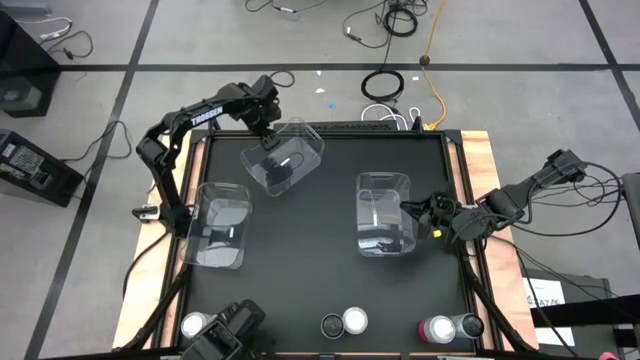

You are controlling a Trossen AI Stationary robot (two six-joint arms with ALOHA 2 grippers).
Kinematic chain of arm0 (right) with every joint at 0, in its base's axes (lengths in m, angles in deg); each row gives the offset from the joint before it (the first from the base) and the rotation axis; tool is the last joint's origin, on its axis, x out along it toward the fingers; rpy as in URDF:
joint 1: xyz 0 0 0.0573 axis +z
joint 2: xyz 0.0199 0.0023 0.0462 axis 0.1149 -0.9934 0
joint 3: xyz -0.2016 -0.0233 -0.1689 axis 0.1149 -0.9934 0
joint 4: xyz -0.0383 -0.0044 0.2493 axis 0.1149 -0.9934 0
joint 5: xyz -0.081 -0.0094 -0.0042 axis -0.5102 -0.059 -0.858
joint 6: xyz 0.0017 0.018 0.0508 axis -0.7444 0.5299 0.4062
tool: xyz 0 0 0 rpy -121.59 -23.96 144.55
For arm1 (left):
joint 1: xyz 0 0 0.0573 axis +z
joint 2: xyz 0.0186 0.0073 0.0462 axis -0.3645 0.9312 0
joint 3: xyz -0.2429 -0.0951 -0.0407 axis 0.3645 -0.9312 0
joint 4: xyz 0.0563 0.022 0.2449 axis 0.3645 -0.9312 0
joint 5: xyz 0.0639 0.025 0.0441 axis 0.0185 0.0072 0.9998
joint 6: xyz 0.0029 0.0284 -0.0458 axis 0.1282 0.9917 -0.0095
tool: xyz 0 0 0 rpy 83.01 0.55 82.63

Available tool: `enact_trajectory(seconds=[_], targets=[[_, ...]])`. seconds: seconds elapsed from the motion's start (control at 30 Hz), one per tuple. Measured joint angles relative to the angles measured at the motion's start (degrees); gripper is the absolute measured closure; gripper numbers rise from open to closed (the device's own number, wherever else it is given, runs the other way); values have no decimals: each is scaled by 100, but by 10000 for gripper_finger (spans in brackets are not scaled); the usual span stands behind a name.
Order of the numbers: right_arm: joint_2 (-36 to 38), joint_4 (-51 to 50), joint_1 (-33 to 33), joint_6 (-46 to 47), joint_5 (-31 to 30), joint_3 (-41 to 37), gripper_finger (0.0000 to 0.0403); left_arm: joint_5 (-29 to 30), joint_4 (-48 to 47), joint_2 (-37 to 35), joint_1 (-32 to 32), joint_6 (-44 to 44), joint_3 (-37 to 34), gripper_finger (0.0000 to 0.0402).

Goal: Sort soda cans
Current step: Move the top left transparent bin to the center of the table

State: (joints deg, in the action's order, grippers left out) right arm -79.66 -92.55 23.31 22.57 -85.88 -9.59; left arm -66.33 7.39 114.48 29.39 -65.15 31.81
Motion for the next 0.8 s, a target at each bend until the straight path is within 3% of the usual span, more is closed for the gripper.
enact_trajectory(seconds=[0.8], targets=[[-33,66,2,0,-146,0,365,12,-382,-2,0,-274,18,217]])
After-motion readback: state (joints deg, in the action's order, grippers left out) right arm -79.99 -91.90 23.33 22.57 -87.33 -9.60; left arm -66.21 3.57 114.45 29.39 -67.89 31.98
